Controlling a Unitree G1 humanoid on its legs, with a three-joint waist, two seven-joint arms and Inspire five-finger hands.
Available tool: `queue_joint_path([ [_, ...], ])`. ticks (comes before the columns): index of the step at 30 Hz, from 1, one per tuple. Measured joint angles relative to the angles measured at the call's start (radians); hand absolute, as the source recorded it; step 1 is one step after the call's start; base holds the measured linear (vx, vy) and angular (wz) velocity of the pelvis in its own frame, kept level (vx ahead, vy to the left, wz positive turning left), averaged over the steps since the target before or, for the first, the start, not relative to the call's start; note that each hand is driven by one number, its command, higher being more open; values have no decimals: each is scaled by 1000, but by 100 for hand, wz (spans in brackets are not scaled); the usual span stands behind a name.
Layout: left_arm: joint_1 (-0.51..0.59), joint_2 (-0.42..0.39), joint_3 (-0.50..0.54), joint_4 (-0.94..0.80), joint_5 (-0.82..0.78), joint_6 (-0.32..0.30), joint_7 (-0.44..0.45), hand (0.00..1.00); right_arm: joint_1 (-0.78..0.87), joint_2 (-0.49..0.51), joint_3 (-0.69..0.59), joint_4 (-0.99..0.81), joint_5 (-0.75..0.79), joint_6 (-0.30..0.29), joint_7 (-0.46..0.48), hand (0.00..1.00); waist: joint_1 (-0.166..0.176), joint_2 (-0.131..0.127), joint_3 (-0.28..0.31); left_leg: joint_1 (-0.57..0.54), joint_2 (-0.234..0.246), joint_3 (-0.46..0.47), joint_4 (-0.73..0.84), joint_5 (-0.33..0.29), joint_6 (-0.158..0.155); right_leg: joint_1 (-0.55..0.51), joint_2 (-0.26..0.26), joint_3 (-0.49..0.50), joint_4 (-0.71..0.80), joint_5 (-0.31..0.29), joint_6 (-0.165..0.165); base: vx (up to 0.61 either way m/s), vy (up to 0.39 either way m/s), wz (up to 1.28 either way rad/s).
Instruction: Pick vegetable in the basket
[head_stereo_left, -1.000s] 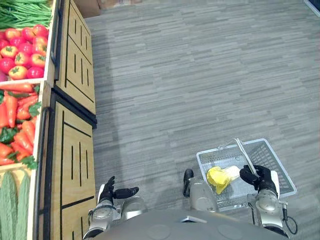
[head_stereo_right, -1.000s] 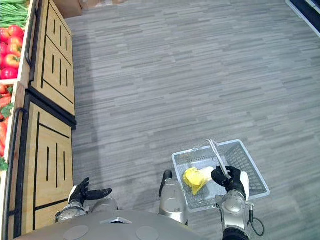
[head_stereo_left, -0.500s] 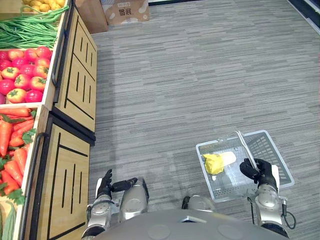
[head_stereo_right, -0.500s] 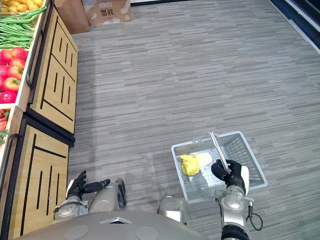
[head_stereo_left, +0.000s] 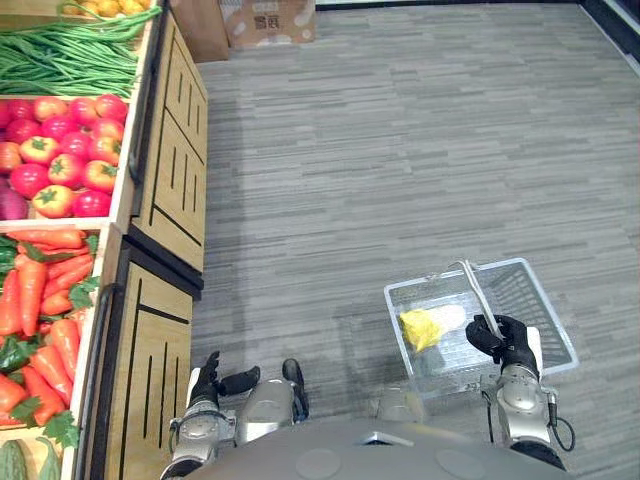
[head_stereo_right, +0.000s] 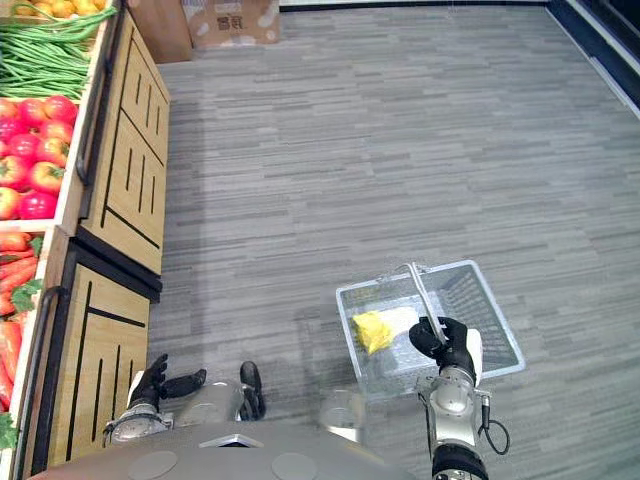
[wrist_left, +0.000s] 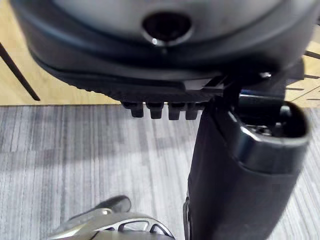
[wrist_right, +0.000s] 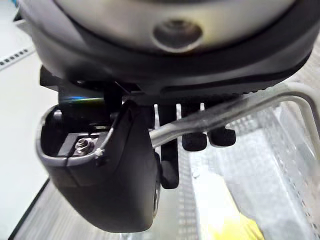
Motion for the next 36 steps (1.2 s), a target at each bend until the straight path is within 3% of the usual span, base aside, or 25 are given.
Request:
queue_joint_path([
  [1,16,7,-19,-5,0,1,-1,100,15,1,16,4,-2,1,0,0,-5,14,-4,57,-8,-35,-37,7,23,-53,-5,11,132,146,-17,216,131,39],
  [2,20,9,-20,-8,0,1,-1,100,24,3,22,5,-6,1,1,0,-9,12,-4,69,-9,-47,-42,5,29,-69,-2,12,173,143,-15,228,112,52],
  [4,19,14,-25,-8,-2,2,-1,100,37,5,29,5,-11,1,3,0,-9,3,1,92,-10,-79,-42,-4,44,-112,13,0,262,7,-40,176,20,45],
  [6,23,25,-26,-8,-10,4,-5,100,40,4,18,5,-11,3,3,0,-25,6,11,130,-10,-132,-34,-26,55,-132,48,-64,200,-150,-58,235,-34,65],
  [7,25,25,-26,-8,-13,4,-6,100,40,4,14,5,-11,4,3,0,-29,4,11,138,-9,-144,-27,-36,55,-134,57,-79,149,-171,-71,305,-87,70],
  [8,25,23,-20,-8,-15,5,-11,100,41,4,3,6,-10,6,3,0,-30,8,14,152,-3,-164,-2,-69,49,-140,86,-82,-9,-179,-85,258,-96,47],
  [11,25,6,0,-8,-14,4,-13,100,35,3,-11,6,-10,6,3,0,-25,24,22,171,24,-186,61,-129,14,-150,132,-41,-332,-145,-54,294,-153,32],
  [13,30,2,22,-7,-13,3,-13,100,35,3,-13,6,-10,7,3,0,-24,14,22,185,38,-225,120,-204,-30,-159,137,31,-546,-80,-44,371,-269,48],
  [15,31,1,53,-3,-13,3,-12,100,42,2,-15,6,-10,8,4,0,-23,-8,26,204,45,-272,162,-272,-70,-160,131,87,-559,-41,-37,423,-405,73],
  [16,24,-7,62,6,-12,5,-13,100,49,-1,-39,7,-10,12,4,0,-29,10,26,210,83,-314,173,-305,-90,-171,160,85,-481,18,-38,562,-541,105],
  [17,22,-20,57,6,-11,3,-21,100,54,-1,-55,6,-10,15,4,0,-30,32,13,215,106,-336,157,-301,-107,-186,182,80,-422,15,-42,578,-503,108],
  [18,21,-43,57,5,-12,-2,-23,100,51,-6,-71,6,-10,26,4,0,-27,56,5,230,134,-349,133,-284,-131,-201,198,57,-350,-11,-87,469,-374,84],
  [20,22,-55,60,10,-13,-1,-30,100,48,-13,-84,7,-10,31,7,0,-28,74,-2,235,168,-371,121,-238,-148,-201,198,1,-273,-68,-138,413,-315,78],
  [22,22,-52,66,11,-23,1,-28,100,40,-18,-85,6,-10,30,11,0,-28,80,-6,219,187,-411,136,-184,-151,-188,190,-56,-230,-124,-166,396,-305,71],
  [26,20,-54,75,10,-25,2,-28,100,9,-35,-90,6,-9,26,12,0,-27,80,-8,119,202,-472,292,-96,-184,-135,189,-128,-249,-162,-197,256,-218,57],
  [28,18,-54,82,6,-62,2,-28,100,10,-39,-92,6,-8,26,12,0,-29,73,-7,56,207,-459,415,-18,-180,-79,189,-159,-277,-175,-202,182,-164,50],
  [30,17,-48,91,-14,-98,1,-23,100,28,-38,-94,5,3,26,11,0,-23,45,2,-20,244,-377,595,123,-126,32,189,-202,-346,-193,-211,206,-167,59],
  [31,17,-46,92,-22,-102,0,-23,100,32,-38,-101,4,9,25,11,0,-20,43,2,-44,261,-345,646,98,-109,57,189,-215,-364,-196,-216,170,-123,61],
  [32,11,-44,91,-33,-102,0,-24,100,43,-38,-120,5,11,25,9,0,-23,43,3,-98,285,-276,707,17,-77,95,185,-246,-387,-197,-216,167,-83,68],
  [34,-3,-37,90,-39,-102,0,-24,100,56,-37,-153,5,24,25,9,0,-27,37,6,-158,282,-138,678,-47,-54,142,161,-299,-424,-203,-206,114,-23,80],
  [36,-14,-33,77,-39,-100,1,-19,100,86,-30,-201,5,51,25,3,0,-31,38,5,-186,252,55,451,-55,-59,177,137,-369,-432,-215,-181,102,54,89],
])
